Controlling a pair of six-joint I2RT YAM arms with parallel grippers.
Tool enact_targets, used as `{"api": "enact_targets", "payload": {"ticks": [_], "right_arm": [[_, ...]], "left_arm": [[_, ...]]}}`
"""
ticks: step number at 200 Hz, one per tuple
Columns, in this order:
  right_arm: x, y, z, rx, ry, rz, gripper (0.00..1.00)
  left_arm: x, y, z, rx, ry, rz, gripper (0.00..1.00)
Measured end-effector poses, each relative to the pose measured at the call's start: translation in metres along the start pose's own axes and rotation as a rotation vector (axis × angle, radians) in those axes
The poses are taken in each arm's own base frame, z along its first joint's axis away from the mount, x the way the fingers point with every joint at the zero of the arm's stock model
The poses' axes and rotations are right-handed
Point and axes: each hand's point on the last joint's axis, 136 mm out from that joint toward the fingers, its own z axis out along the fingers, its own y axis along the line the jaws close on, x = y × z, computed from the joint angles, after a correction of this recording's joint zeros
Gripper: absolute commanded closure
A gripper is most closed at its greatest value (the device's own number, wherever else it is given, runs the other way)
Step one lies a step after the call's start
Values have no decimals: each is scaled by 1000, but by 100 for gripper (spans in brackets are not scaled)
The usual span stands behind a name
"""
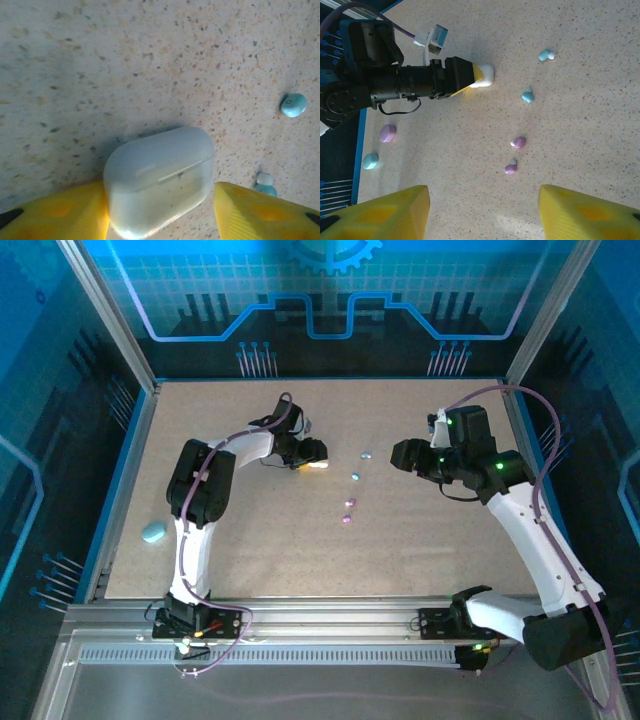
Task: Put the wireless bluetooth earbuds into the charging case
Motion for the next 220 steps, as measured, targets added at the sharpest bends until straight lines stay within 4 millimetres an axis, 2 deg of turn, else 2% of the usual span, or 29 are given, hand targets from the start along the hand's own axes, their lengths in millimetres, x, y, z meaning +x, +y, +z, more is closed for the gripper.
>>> {"api": "enact_targets", "payload": {"ticks": [33, 71, 95, 108, 124, 156, 179, 189, 199, 208, 214, 220], "right_arm": [[3, -3, 4, 4, 10, 4, 39], [4, -2, 8, -4, 24, 6, 38], [3, -1, 12, -13, 29, 6, 38], [3, -1, 15, -17, 33, 7, 38], [3, -1, 18, -23, 42, 8, 38], [4, -1, 24, -27, 59, 13, 38], [5, 0, 25, -32, 65, 14, 38], [5, 0, 25, -37, 69, 15, 38], [5, 1, 26, -41, 69, 14, 38], [5, 2, 26, -44, 70, 15, 38], [5, 2, 26, -43, 72, 17, 38], [5, 2, 26, -44, 72, 17, 38]], "left_arm": [[-7, 4, -26, -58, -56, 27, 38], [-7, -2, -76, -84, -155, 53, 38], [-1, 10, -109, -110, -221, 32, 38], [1, 25, -125, -131, -257, -5, 38], [7, 53, -140, -177, -290, -72, 37], [35, 125, -163, -294, -330, -274, 31], [57, 173, -190, -380, -389, -435, 24], [65, 186, -201, -417, -415, -483, 19], [69, 193, -212, -449, -440, -500, 17], [69, 198, -220, -473, -465, -513, 16], [68, 201, -225, -489, -480, -514, 10], [68, 204, -229, -508, -490, -514, 9]]}}
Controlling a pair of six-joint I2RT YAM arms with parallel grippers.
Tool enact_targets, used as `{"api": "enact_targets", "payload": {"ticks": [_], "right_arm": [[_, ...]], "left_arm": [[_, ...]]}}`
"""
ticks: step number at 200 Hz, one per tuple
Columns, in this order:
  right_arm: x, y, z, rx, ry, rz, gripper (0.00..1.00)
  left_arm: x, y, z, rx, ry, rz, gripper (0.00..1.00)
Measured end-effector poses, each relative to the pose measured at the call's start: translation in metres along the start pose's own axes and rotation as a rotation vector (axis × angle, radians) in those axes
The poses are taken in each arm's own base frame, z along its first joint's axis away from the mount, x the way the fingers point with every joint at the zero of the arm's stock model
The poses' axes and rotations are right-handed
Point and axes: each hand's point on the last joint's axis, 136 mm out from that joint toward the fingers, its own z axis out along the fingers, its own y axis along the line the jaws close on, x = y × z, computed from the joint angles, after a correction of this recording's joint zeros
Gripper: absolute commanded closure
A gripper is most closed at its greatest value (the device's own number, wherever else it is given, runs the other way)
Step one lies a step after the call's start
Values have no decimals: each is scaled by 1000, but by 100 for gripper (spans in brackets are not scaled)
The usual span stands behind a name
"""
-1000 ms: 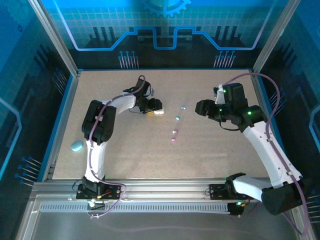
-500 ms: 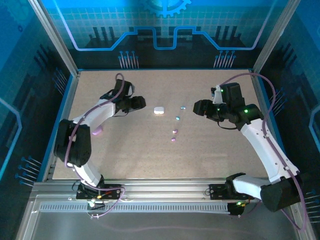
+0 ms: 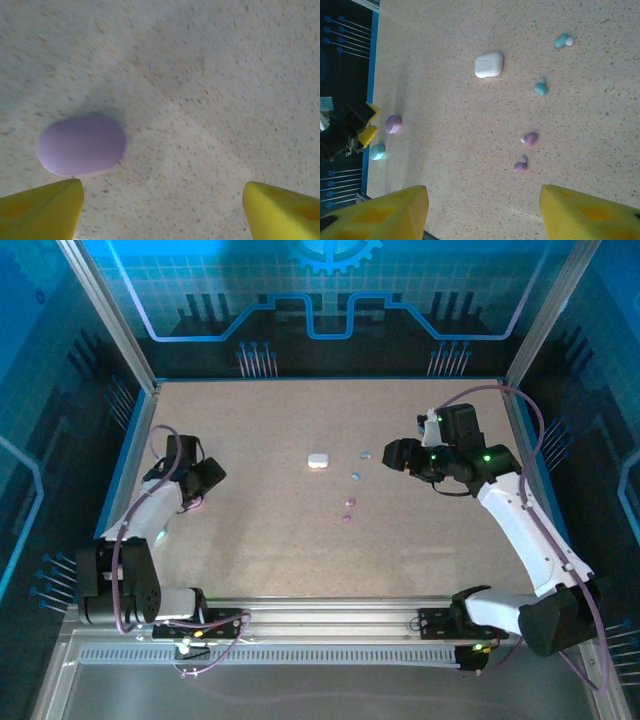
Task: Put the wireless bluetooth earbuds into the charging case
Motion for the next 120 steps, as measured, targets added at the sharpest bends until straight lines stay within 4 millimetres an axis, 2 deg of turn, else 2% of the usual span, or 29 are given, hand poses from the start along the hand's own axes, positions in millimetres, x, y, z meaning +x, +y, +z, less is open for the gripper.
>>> {"api": "enact_targets", "payload": {"ticks": [23, 53, 86, 120], "right_arm": [[0, 0, 0, -2, 2, 5, 38], [0, 0, 0, -2, 2, 13, 38], [0, 0, 0, -2, 2, 15, 38], [0, 0, 0, -2, 2, 20, 38]], "left_arm": [[-5, 18, 1, -75, -17, -14, 9], [1, 35, 13, -164, 22, -13, 7], [3, 36, 26, -195, 63, 20, 8], [1, 36, 35, -210, 79, 44, 15]]}}
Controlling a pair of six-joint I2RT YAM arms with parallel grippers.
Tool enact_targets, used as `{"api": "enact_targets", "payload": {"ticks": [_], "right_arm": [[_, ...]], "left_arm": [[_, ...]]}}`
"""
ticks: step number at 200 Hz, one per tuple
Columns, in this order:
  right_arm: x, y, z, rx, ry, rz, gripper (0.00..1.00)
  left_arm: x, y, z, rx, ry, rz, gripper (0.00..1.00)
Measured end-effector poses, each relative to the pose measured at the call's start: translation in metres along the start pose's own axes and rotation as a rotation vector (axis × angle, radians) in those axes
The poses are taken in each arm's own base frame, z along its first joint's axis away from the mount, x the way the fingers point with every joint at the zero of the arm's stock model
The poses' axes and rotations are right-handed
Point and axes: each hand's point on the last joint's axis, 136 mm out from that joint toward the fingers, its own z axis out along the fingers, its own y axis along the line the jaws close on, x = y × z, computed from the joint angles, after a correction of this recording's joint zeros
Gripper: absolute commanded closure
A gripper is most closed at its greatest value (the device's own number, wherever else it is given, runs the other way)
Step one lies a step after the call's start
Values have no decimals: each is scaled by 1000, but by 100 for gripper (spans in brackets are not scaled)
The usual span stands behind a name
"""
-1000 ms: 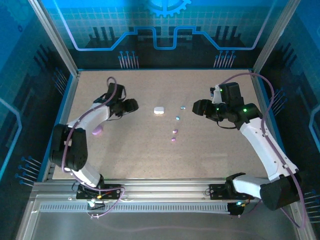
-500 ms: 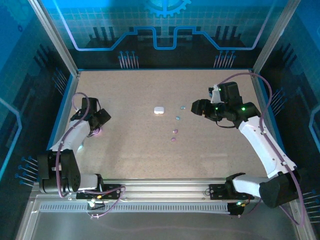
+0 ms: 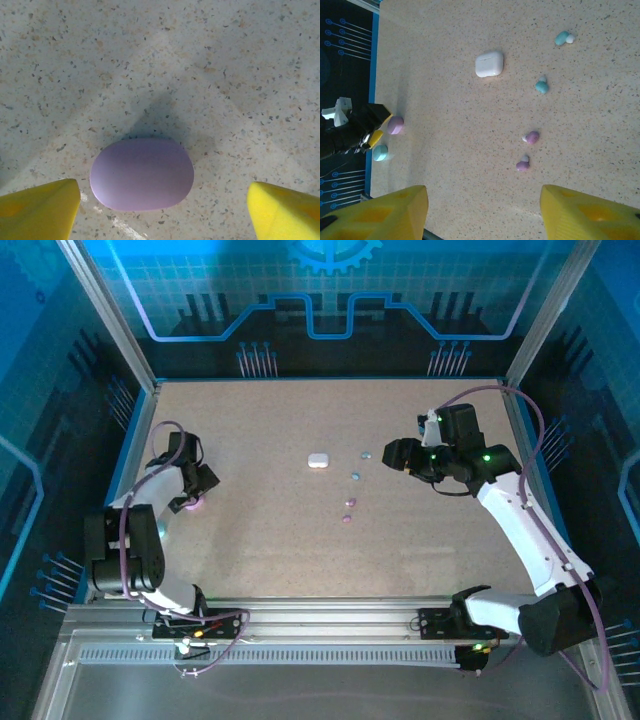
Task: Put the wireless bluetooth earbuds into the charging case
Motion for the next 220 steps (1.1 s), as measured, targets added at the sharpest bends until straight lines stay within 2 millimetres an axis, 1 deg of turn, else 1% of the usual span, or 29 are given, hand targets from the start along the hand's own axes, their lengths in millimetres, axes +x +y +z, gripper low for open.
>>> {"api": "enact_targets", "payload": {"ticks": [36, 74, 112, 135, 157, 188, 220], "right_arm": [[0, 0, 0, 0, 0, 6, 38], [0, 0, 0, 0, 0, 7, 38], [0, 0, 0, 0, 0, 7, 38], [0, 0, 0, 1, 0, 7, 38], [0, 0, 1, 1, 1, 8, 38], [0, -1, 1, 3, 3, 9, 38], [0, -1, 1, 3, 4, 9, 38]], "left_arm": [[3, 6, 10, -26, 28, 1, 17], [7, 9, 20, -36, 61, 12, 25], [4, 5, 26, -26, 82, 22, 30], [4, 3, 30, -21, 94, 31, 30], [5, 0, 31, -10, 106, 40, 34], [7, -5, 31, 21, 122, 56, 32], [10, -9, 31, 44, 135, 73, 29]]}}
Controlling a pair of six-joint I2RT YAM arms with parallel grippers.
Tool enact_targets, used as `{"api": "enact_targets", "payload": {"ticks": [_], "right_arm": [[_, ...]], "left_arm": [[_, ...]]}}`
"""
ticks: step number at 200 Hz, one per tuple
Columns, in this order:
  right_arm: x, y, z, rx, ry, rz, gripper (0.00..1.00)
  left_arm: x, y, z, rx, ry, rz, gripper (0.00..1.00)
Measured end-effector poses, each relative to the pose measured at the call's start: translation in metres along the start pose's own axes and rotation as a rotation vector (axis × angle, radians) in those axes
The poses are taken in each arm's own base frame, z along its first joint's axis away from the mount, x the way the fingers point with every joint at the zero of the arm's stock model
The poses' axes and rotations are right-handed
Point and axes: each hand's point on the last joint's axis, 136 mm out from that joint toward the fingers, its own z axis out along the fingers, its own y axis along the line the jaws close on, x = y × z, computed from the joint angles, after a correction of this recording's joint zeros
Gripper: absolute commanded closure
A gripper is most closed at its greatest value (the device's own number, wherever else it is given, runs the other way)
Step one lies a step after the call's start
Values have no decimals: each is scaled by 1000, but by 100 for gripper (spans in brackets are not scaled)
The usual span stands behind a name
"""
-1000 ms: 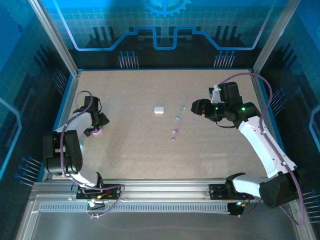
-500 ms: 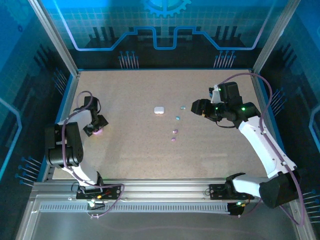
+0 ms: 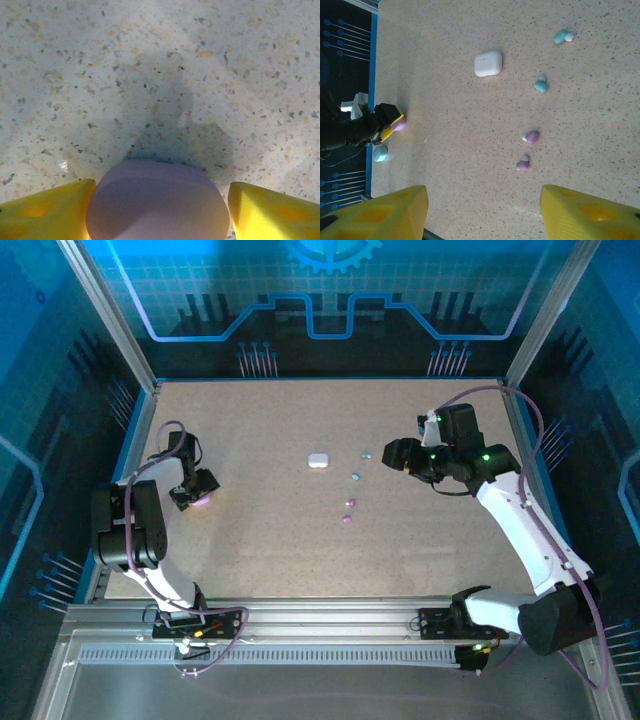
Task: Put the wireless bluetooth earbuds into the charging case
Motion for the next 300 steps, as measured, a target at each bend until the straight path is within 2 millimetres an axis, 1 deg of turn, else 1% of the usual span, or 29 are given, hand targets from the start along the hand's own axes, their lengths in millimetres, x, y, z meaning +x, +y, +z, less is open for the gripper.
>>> {"api": "enact_targets", "payload": {"ticks": [30, 75, 107, 126, 141, 156, 177, 193, 205, 226, 247, 258, 274, 288, 300], "right_arm": [[0, 0, 0, -1, 0, 0, 38], [0, 0, 0, -1, 0, 0, 38], [0, 0, 0, 0, 0, 0, 38], [0, 0, 0, 0, 0, 0, 38], [0, -1, 0, 3, -1, 0, 37], [1, -3, 2, 8, 3, 2, 37], [3, -7, 7, 20, 12, 8, 37], [7, -14, 12, 35, 27, 17, 38], [10, -19, 16, 49, 36, 22, 38], [15, -27, 21, 68, 46, 20, 38], [17, -31, 26, 70, 49, 3, 37], [19, -35, 30, 70, 47, -11, 37], [23, -42, 38, 70, 48, -45, 37], [29, -46, 48, 64, 52, -95, 36], [39, -48, 58, 53, 65, -151, 36]], "left_arm": [[2, -4, 0, 22, 13, 11, 30], [4, -7, 0, 43, 23, 35, 41], [5, -11, -1, 57, 25, 55, 42], [11, -23, -3, 78, 33, 90, 41], [21, -41, -7, 106, 46, 143, 41], [33, -68, -14, 145, 50, 218, 41], [58, -116, -27, 215, 56, 350, 40], [87, -151, -32, 258, 80, 458, 40], [111, -169, -32, 276, 107, 527, 40], [155, -184, -29, 282, 170, 619, 40], [184, -204, -37, 308, 186, 697, 40], [199, -210, -39, 314, 197, 732, 40], [215, -216, -43, 330, 212, 765, 38], [222, -219, -45, 338, 219, 775, 36], [225, -219, -46, 342, 226, 782, 33]]}}
